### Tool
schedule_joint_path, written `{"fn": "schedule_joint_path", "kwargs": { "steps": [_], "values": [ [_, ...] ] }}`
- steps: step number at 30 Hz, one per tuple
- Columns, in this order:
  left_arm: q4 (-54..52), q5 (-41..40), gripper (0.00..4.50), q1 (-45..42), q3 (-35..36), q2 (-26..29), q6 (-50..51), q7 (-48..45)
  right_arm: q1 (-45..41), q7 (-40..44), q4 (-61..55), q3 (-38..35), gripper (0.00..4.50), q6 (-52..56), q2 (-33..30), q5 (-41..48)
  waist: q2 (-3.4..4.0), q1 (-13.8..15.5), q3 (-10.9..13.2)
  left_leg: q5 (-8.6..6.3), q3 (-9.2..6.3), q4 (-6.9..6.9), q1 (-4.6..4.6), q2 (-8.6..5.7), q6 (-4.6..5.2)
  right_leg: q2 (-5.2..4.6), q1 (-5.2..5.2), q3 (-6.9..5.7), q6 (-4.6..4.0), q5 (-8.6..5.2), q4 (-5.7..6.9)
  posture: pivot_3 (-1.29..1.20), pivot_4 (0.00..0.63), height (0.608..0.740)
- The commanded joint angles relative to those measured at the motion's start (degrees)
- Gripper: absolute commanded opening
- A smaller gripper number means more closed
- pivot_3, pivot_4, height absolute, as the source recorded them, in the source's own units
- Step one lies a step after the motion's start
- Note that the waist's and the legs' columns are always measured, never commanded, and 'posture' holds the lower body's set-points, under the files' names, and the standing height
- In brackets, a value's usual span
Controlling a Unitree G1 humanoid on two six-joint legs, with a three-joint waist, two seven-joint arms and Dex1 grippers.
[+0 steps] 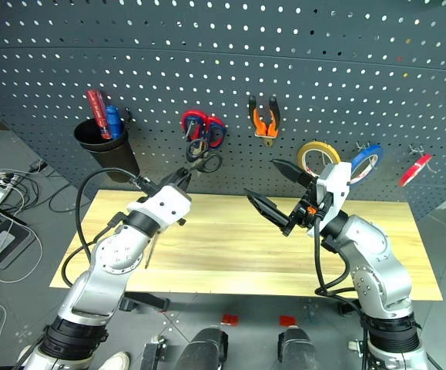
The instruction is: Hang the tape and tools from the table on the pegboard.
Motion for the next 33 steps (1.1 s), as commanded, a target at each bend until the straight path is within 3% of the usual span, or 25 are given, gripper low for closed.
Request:
{"fn": "schedule_joint_path", "kwargs": {
  "steps": [1, 14, 33],
  "values": [
    [-3.18, 1.33, 0.2, 0.73, 1.85, -0.27, -1.95, 1.11, 0.56, -0.56, -1.57, -0.14, 4.5, -1.6, 0.13, -0.29, 0.01, -0.03, -0.33, 0.0, 0.01, 0.0, 0.03, 0.0, 0.0, 0.0, 0.02, 0.0, 0.0, 0.0, 0.0, 0.07, 0.118, 0.74],
    [-1.2, 1.41, 0.2, 0.05, 4.95, -2.38, -1.13, 1.53, 0.01, -0.9, -0.41, 0.47, 4.5, -1.88, -0.31, -0.91, 0.03, 0.04, -1.33, -0.02, 0.03, 0.0, 0.32, -0.02, 0.03, 0.02, 0.32, 0.0, 0.0, 0.0, 0.02, 0.08, 0.118, 0.74],
    [4.4, 1.14, 0.2, -1.02, 4.16, -3.14, 1.51, -0.52, -0.09, -1.91, -0.7, 0.14, 4.5, -1.24, -0.76, -1.09, 0.08, -0.01, -1.71, -0.05, 0.0, 0.03, 0.57, -0.05, 0.09, 0.04, 0.6, -0.02, 0.0, 0.0, 0.02, 0.07, 0.138, 0.74]
  ]
}}
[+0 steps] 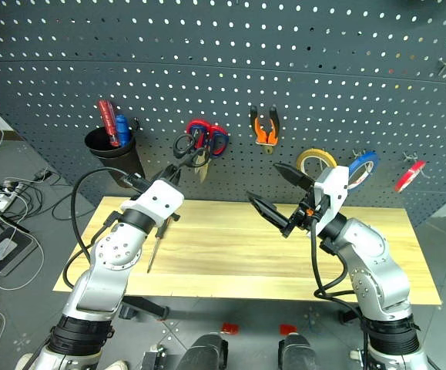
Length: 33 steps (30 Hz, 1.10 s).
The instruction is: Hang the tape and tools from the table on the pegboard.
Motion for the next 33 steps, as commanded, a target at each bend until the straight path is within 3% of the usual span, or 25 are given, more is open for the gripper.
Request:
{"fn": "schedule_joint_path", "kwargs": {
  "steps": [1, 7, 21, 26, 33],
  "values": [
    [0.37, 0.1, 0.2, -0.37, 0.29, 0.46, 0.14, -0.74, -0.61, -0.63, -1.58, -0.65, 4.5, -0.57, -0.25, 0.03, 0.0, 0.0, 0.0, 0.0, 0.0, -0.01, 0.04, 0.0, 0.01, 0.0, 0.04, 0.0, 0.0, 0.0, 0.0, 0.07, 0.138, 0.74],
    [0.98, 0.21, 0.2, -0.57, 0.64, 0.15, 0.23, -0.65, -0.05, -0.94, -2.07, -0.64, 4.5, -0.33, -0.44, 0.18, 0.0, -0.01, 0.0, -0.03, -0.02, -0.02, 0.21, 0.01, 0.06, 0.0, 0.18, 0.01, 0.0, 0.0, 0.0, 0.06, 0.146, 0.74],
    [2.6, -0.93, 4.42, 0.77, 1.49, -1.56, 3.39, 0.26, 0.67, -0.72, -3.09, -0.63, 4.5, 0.29, -1.76, 0.73, 0.01, -0.13, 0.01, -0.07, 0.01, -0.02, 0.27, 0.02, 0.12, 0.0, 0.23, 0.03, 0.0, 0.0, -0.01, 0.06, 0.171, 0.74],
    [2.01, -6.9, 4.47, 7.78, 6.72, -5.66, 12.44, -0.27, 1.51, 1.86, -4.26, 1.7, 4.5, -0.3, -3.86, -0.47, 0.09, -0.42, 0.25, -0.23, 0.13, -0.08, 0.46, 0.06, 0.4, -0.02, 0.3, 0.08, -0.01, -0.01, -0.01, 0.07, 0.216, 0.74],
    [2.94, -13.6, 4.47, 9.48, 15.16, -5.27, 22.75, -1.38, -0.91, 4.8, -3.36, 6.95, 4.5, 0.73, -5.85, -3.33, 0.12, -0.39, 2.52, -0.3, 0.08, -0.01, 0.69, 0.06, 0.54, -0.02, 0.62, 0.03, -0.02, -0.02, -0.01, 0.09, 0.288, 0.74]
  ]
}}
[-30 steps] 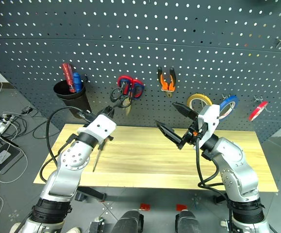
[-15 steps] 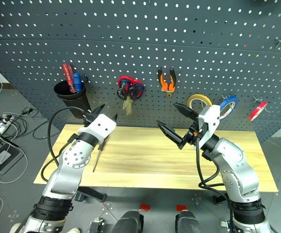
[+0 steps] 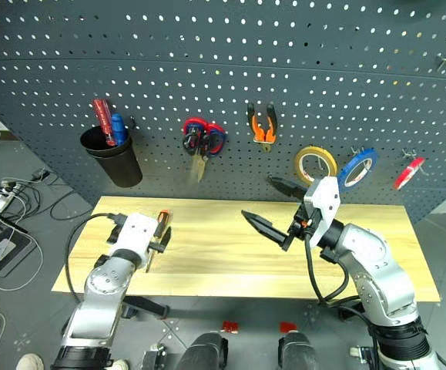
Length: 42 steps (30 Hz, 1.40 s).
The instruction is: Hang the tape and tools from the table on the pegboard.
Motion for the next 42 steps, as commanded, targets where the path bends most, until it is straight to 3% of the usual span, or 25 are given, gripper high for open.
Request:
{"fn": "schedule_joint_path", "kwargs": {
  "steps": [1, 5, 12, 25, 34, 37, 42],
  "values": [
    [-0.48, -3.1, 4.47, -1.86, 4.61, 1.19, 4.61, -0.29, -1.95, 1.24, -1.62, 2.09, 4.5, 0.5, -0.59, -1.08, 0.02, 0.0, 0.83, 0.0, -0.02, 0.0, 0.04, 0.01, 0.01, 0.0, 0.08, -0.02, 0.0, 0.0, -0.01, 0.1, 0.295, 0.74],
    [7.18, -4.71, 4.47, -7.45, 5.97, 7.83, 5.54, -3.92, -4.84, 0.33, -1.05, 3.79, 4.5, 3.32, 0.46, -0.78, 0.04, 0.06, 2.94, 0.0, -0.15, 0.05, 0.1, 0.0, 0.01, 0.0, 0.2, -0.11, -0.01, -0.01, 0.0, 0.1, 0.347, 0.74],
    [21.59, -7.68, 4.47, -18.13, 5.47, 14.61, 6.45, -8.44, -8.25, 0.71, -0.5, 4.97, 4.5, 6.81, 0.06, -1.02, -0.06, -0.14, 6.3, 0.01, -0.11, 0.1, -0.15, -0.02, 0.01, -0.02, -0.18, -0.1, -0.01, -0.01, 0.14, 0.1, 0.404, 0.74],
    [40.0, -10.21, 4.47, -33.94, 0.26, 13.76, 4.79, -14.18, -8.9, -0.81, -1.19, 4.45, 4.5, 9.95, 0.77, -0.52, -0.54, -1.02, 9.65, 0.07, 0.07, 0.23, -0.48, 0.0, -0.11, -0.08, -0.8, -0.15, -0.01, -0.01, 0.89, 0.08, 0.436, 0.74],
    [48.08, -8.09, 4.47, -37.88, -3.9, 14.26, 3.82, -14.07, -7.99, -2.66, -1.58, 3.71, 4.5, 10.97, 1.45, -0.08, -0.68, -1.45, 10.8, 0.17, 0.2, 0.33, -1.0, 0.04, -0.26, -0.12, -1.44, -0.22, -0.01, -0.01, 0.95, 0.06, 0.455, 0.74],
    [48.58, -7.66, 3.88, -38.32, -4.28, 14.37, 4.61, -13.27, -7.75, -3.07, -1.2, 3.34, 4.5, 11.13, 1.59, 0.01, -0.67, -1.45, 10.95, 0.16, 0.2, 0.33, -0.99, 0.03, -0.24, -0.12, -1.44, -0.22, -0.01, -0.01, 0.94, 0.06, 0.457, 0.74],
    [47.62, -7.79, 2.35, -38.41, -4.55, 14.3, 5.85, -13.05, -7.57, -2.58, -0.22, 3.46, 4.5, 9.81, 1.22, -0.84, -0.67, -1.46, 11.22, 0.15, 0.21, 0.33, -0.98, 0.04, -0.22, -0.12, -1.45, -0.22, -0.01, -0.01, 0.94, 0.06, 0.46, 0.74]
  ]
}}
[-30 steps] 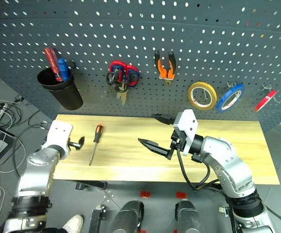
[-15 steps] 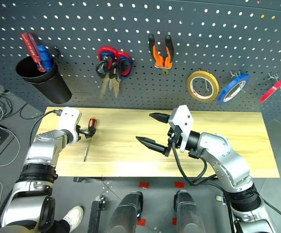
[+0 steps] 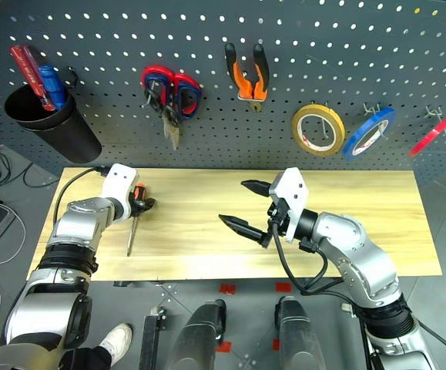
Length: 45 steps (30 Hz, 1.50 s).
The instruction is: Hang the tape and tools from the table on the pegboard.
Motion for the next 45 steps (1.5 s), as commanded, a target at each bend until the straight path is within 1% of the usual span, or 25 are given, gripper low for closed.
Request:
{"fn": "schedule_joint_path", "kwargs": {
  "steps": [1, 4, 5, 10, 13, 14, 15, 16, 17, 19, 20, 21, 23, 25, 26, 27, 30, 33, 34, 39, 42, 45],
  "values": [
    [-0.51, 0.73, 2.03, 0.68, -0.57, 0.74, 1.45, 0.5, 0.7, 0.55, -1.22, -1.03, 4.5, -1.51, 0.05, 0.0, 0.01, 0.0, 0.04, 0.0, 0.0, 0.0, 0.0, 0.0, -0.01, 0.0, 0.0, 0.0, 0.0, 0.0, 0.0, 0.06, 0.459, 0.74],
    [-0.87, 0.66, 1.1, 0.72, -0.59, 0.76, 1.77, 0.35, 0.6, 0.48, -0.8, -0.91, 4.5, -1.83, 0.33, -0.19, 0.01, 0.01, 0.13, 0.0, 0.0, 0.0, 0.0, 0.0, -0.01, 0.0, 0.0, 0.0, 0.0, 0.0, -0.01, 0.06, 0.452, 0.74],
    [-1.13, 0.64, 0.99, 0.76, -0.59, 0.82, 1.97, 0.26, 0.52, 0.5, -0.7, -0.99, 4.5, -1.91, 0.37, -0.15, 0.0, 0.01, 0.13, 0.0, 0.0, 0.0, 0.0, 0.0, -0.01, 0.0, 0.0, 0.0, 0.0, 0.0, -0.01, 0.06, 0.452, 0.74],
    [-2.73, 0.57, 0.99, 1.5, -0.56, 0.89, 2.25, 0.08, 0.25, 1.56, 0.36, -1.21, 4.5, -2.98, 0.62, 0.26, 0.0, 0.02, 0.13, 0.03, 0.0, -0.01, -0.01, 0.0, -0.05, -0.01, -0.01, 0.0, 0.0, 0.0, -0.03, 0.07, 0.42, 0.74],
    [-7.57, 1.14, 0.99, 3.84, -1.53, 0.99, 1.78, -0.34, 0.04, 2.52, 1.04, -1.93, 4.5, -3.87, 0.62, 0.79, -0.01, 0.02, 0.12, 0.03, 0.0, -0.03, -0.01, 0.0, -0.06, -0.04, -0.01, 0.0, 0.0, 0.0, -0.05, 0.08, 0.389, 0.74],
    [-11.59, 1.65, 0.99, 5.77, -2.11, 1.24, 1.54, -0.37, 0.11, 3.02, 0.7, -2.8, 4.5, -3.91, 0.41, 1.76, -0.01, 0.01, 0.12, 0.04, 0.0, -0.04, -0.01, 0.01, -0.07, -0.06, -0.02, 0.0, 0.0, 0.0, -0.07, 0.08, 0.374, 0.74],
    [-14.54, 1.99, 0.99, 7.19, -2.44, 1.41, 1.53, -0.35, 0.18, 3.4, 0.43, -3.43, 4.5, -3.89, 0.27, 2.43, -0.01, 0.01, 0.12, 0.04, 0.0, -0.05, -0.04, 0.02, -0.08, -0.09, -0.04, -0.01, 0.0, 0.0, -0.08, 0.08, 0.374, 0.74],
    [-16.99, 2.35, 0.99, 8.45, -2.73, 1.55, 1.39, -0.18, 0.25, 3.81, 0.3, -3.92, 4.5, -3.93, 0.26, 2.89, -0.03, 0.03, 0.1, 0.1, -0.01, -0.07, -0.04, 0.07, -0.17, -0.14, -0.05, -0.01, 0.0, 0.0, -0.1, 0.08, 0.36, 0.74],
    [-22.07, 2.81, 0.99, 10.83, -3.16, 1.8, 1.72, -0.06, 0.69, 4.17, -0.49, -4.69, 4.5, -3.65, -0.03, 3.66, -0.09, 0.03, 0.03, 0.12, -0.03, -0.08, -0.06, 0.1, -0.21, -0.17, -0.06, -0.01, 0.0, 0.0, -0.11, 0.07, 0.34, 0.74],
    [-28.56, 3.38, 0.99, 13.84, -3.39, 1.91, 2.4, 0.28, 1.16, 4.52, -1.16, -5.37, 4.5, -3.43, -0.3, 4.33, -0.13, 0.2, -0.01, 0.15, -0.1, -0.11, -0.08, 0.19, -0.27, -0.22, -0.07, -0.04, 0.0, 0.0, -0.17, 0.07, 0.324, 0.74],
    [-31.17, 3.68, 0.99, 15.02, -3.44, 1.9, 2.55, 0.62, 1.32, 4.62, -1.21, -5.53, 4.5, -3.49, -0.29, 4.38, -0.13, 0.25, -0.03, 0.18, -0.14, -0.11, -0.12, 0.19, -0.33, -0.23, -0.07, -0.07, 0.0, 0.0, -0.22, 0.08, 0.306, 0.74],
    [-35.75, 4.13, 0.99, 16.87, -3.27, 1.74, 3.0, 1.31, 1.82, 4.33, -1.91, -6.13, 4.5, -3.37, -0.4, 4.69, -0.18, 0.33, -0.16, 0.2, -0.16, -0.12, -0.13, 0.19, -0.36, -0.24, -0.07, -0.09, 0.0, 0.0, -0.24, 0.08, 0.306, 0.74],
    [-44.53, 4.8, 0.99, 20.58, -2.75, 1.16, 3.13, 2.54, 2.95, 3.46, -3.19, -7.19, 4.5, -3.5, -0.3, 5.03, -0.2, 0.4, -0.43, 0.23, -0.19, -0.12, -0.15, 0.19, -0.4, -0.24, -0.06, -0.12, 0.0, 0.0, -0.23, 0.09, 0.28, 0.74],
    [-53.13, 5.87, 0.99, 24.08, -1.73, 0.06, 3.63, 4.78, 3.77, 2.26, -4.3, -8.03, 4.5, -3.78, 0.35, 5.37, -0.22, 0.52, -1.2, 0.23, -0.23, -0.14, -0.25, 0.17, -0.41, -0.29, -0.09, -0.13, 0.0, 0.0, -0.33, 0.1, 0.256, 0.74],
    [-55.09, 6.11, 0.99, 24.91, -1.32, -0.4, 3.81, 5.66, 3.82, 1.92, -4.21, -7.98, 4.5, -4.0, 0.79, 5.19, -0.22, 0.58, -1.63, 0.23, -0.25, -0.15, -0.29, 0.17, -0.41, -0.29, -0.09, -0.18, 0.0, 0.01, -0.43, 0.11, 0.242, 0.74],
    [-59.84, 6.6, 0.99, 25.95, -0.93, -1.67, 5.07, 7.17, 4.12, 1.3, -4.52, -7.95, 4.5, -4.29, 1.37, 5.13, -0.19, 0.63, -2.0, 0.23, -0.25, -0.15, -0.31, 0.16, -0.41, -0.29, -0.08, -0.19, 0.0, 0.01, -0.44, 0.11, 0.23, 0.74],
    [-71.09, 8.56, 0.99, 26.51, -1.48, -5.04, 8.41, 10.51, 4.32, -0.23, -4.64, -7.48, 4.5, -5.4, 3.57, 4.77, -0.24, 1.02, -3.77, 0.23, -0.26, -0.17, -0.34, 0.1, -0.42, -0.27, -0.08, -0.22, 0.0, 0.01, -0.47, 0.13, 0.193, 0.74],
    [-74.83, 10.44, 0.99, 24.34, -1.68, -7.34, 9.9, 13.27, 3.59, -1.04, -4.03, -7.28, 4.5, -6.34, 5.33, 4.54, -0.17, 1.67, -5.92, 0.24, -0.22, -0.2, -0.33, 0.01, -0.42, -0.22, -0.06, -0.22, 0.0, 0.01, -0.51, 0.15, 0.158, 0.74],
    [-75.5, 11.0, 0.99, 23.59, -1.75, -7.82, 10.01, 13.96, 3.33, -1.23, -3.9, -7.3, 4.5, -6.55, 5.75, 4.54, -0.21, 1.84, -6.53, 0.23, -0.2, -0.23, -0.29, -0.06, -0.42, -0.19, -0.03, -0.21, 0.0, 0.01, -0.52, 0.15, 0.158, 0.74],
    [-76.87, 12.64, 0.99, 19.38, -1.31, -8.91, 9.03, 16.13, 1.93, -1.57, -2.46, -7.54, 4.5, -7.69, 7.13, 4.51, -0.2, 2.33, -8.76, 0.23, -0.19, -0.31, -0.09, -0.1, -0.41, -0.14, 0.18, -0.22, 0.01, 0.01, -0.61, 0.18, 0.115, 0.74],
    [-75.53, 13.51, 0.99, 15.82, -0.04, -8.2, 6.59, 17.47, 0.76, -1.52, -1.17, -7.52, 4.5, -8.81, 8.05, 4.32, -0.17, 2.95, -10.04, 0.23, -0.19, -0.33, -0.1, -0.09, -0.42, -0.11, 0.18, -0.22, 0.01, 0.01, -0.67, 0.19, 0.1, 0.74],
    [-71.56, 13.4, 0.99, 11.56, 1.64, -7.44, 4.25, 18.52, -0.7, -1.71, 0.17, -7.45, 4.5, -9.85, 9.02, 4.0, -0.19, 3.52, -11.26, 0.23, -0.16, -0.36, -0.07, -0.09, -0.42, -0.08, 0.18, -0.2, 0.0, 0.01, -0.69, 0.19, 0.088, 0.74]
  ]
}}
